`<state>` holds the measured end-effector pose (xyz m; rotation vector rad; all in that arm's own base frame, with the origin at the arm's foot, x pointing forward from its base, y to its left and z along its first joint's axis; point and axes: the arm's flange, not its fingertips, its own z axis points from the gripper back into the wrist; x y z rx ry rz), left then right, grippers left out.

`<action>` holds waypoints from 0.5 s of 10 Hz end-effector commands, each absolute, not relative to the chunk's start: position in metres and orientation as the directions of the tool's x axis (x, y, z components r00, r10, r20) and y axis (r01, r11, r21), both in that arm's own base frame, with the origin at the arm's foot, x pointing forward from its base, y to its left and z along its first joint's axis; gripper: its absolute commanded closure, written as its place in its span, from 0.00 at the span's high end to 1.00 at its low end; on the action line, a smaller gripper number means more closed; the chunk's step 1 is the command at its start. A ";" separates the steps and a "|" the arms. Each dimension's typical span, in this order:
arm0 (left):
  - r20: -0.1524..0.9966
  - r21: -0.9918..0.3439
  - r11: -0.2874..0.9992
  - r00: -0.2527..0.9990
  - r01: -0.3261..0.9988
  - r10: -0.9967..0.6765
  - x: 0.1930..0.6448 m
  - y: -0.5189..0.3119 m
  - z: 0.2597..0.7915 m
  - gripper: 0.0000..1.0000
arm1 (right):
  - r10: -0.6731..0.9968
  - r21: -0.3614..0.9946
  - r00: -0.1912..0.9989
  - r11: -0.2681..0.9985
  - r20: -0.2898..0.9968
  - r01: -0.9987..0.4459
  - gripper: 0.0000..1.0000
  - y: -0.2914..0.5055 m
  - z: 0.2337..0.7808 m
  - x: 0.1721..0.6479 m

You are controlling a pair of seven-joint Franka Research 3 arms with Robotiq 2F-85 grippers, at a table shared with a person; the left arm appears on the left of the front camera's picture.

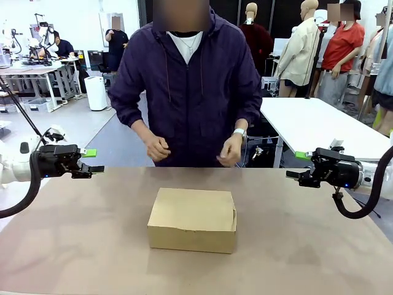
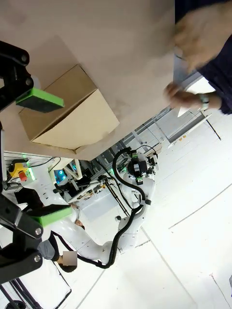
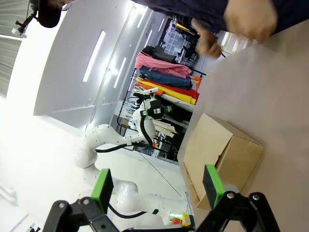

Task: Pack the items into the box.
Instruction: Close the Mailer Box.

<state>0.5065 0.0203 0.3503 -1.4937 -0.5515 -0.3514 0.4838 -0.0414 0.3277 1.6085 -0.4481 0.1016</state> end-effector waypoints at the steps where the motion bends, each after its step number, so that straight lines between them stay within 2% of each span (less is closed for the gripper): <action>1: 0.560 -0.828 0.053 0.819 0.558 0.125 0.507 0.021 0.352 1.00 | -0.220 0.940 0.920 -0.032 0.324 -0.338 1.00 -0.040 0.331 0.485; 5: 0.560 -0.828 0.053 0.819 0.558 0.125 0.507 0.021 0.352 1.00 | -0.220 0.940 0.920 -0.032 0.324 -0.338 1.00 -0.040 0.331 0.485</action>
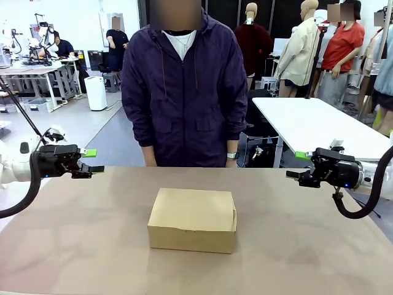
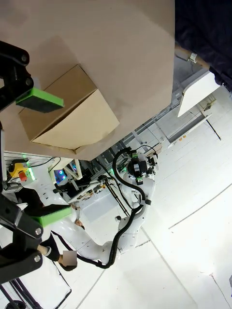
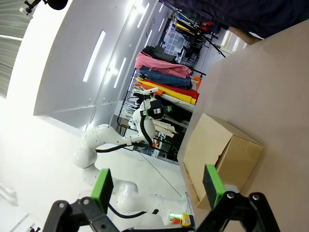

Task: Pack the items into the box.
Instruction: Close the Mailer Box.

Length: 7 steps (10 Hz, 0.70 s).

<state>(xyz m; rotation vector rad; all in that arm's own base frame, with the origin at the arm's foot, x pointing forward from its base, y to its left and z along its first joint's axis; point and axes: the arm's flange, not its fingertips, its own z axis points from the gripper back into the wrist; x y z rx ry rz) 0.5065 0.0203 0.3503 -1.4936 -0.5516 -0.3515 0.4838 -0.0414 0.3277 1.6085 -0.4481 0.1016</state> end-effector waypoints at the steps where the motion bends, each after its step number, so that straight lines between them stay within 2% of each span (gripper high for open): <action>1: 0.560 -0.828 0.053 0.819 0.558 0.125 0.507 0.021 0.352 1.00 | -0.220 0.940 0.920 -0.032 0.324 -0.338 1.00 -0.040 0.331 0.485; 7: 0.560 -0.828 0.053 0.819 0.558 0.125 0.507 0.021 0.352 1.00 | -0.220 0.940 0.920 -0.032 0.324 -0.338 1.00 -0.040 0.331 0.485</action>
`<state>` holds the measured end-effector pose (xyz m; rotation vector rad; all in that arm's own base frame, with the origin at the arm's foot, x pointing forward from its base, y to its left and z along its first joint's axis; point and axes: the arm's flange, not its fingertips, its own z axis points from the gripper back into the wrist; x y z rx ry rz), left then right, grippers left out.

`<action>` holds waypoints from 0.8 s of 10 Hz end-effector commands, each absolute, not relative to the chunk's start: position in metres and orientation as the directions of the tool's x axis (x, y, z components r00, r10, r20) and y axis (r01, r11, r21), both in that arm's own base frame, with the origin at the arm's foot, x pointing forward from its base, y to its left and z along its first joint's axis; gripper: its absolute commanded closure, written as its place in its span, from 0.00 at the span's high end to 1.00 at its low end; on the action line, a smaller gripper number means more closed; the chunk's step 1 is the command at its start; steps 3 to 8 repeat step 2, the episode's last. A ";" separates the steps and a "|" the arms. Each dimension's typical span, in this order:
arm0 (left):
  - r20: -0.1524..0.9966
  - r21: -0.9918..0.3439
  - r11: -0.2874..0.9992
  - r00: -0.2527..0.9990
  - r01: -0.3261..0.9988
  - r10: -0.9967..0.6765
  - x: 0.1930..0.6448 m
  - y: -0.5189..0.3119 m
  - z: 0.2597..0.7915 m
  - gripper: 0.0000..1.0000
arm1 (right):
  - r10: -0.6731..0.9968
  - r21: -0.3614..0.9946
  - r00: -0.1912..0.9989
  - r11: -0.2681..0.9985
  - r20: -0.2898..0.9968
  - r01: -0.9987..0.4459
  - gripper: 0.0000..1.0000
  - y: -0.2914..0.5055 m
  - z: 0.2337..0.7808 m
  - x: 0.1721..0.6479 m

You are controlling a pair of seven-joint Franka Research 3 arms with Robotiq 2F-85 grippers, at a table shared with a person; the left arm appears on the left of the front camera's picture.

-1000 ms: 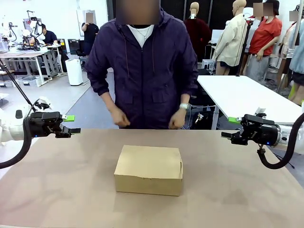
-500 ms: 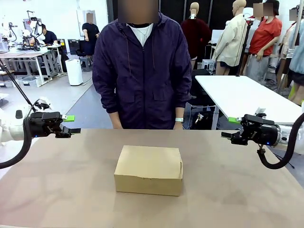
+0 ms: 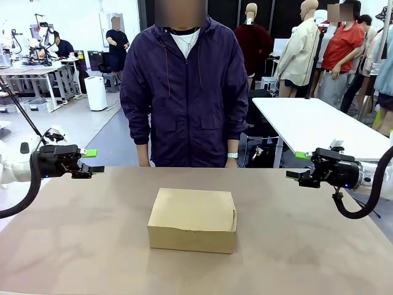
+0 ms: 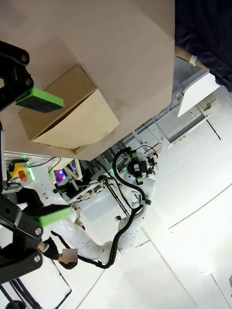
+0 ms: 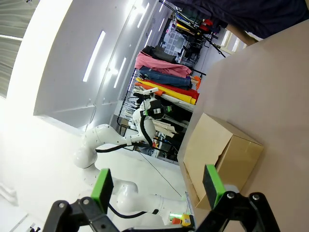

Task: Pack the items into the box.
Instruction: Close the Mailer Box.

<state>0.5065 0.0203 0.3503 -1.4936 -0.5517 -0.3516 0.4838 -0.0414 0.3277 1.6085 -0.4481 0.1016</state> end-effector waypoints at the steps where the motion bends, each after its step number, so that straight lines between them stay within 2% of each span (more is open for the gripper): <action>1: 0.560 -0.828 0.053 0.819 0.558 0.125 0.507 0.021 0.352 1.00 | -0.220 0.940 0.920 -0.032 0.324 -0.338 1.00 -0.040 0.331 0.485; 8: 0.560 -0.828 0.053 0.819 0.558 0.125 0.507 0.021 0.352 1.00 | -0.220 0.940 0.920 -0.032 0.324 -0.338 1.00 -0.040 0.331 0.485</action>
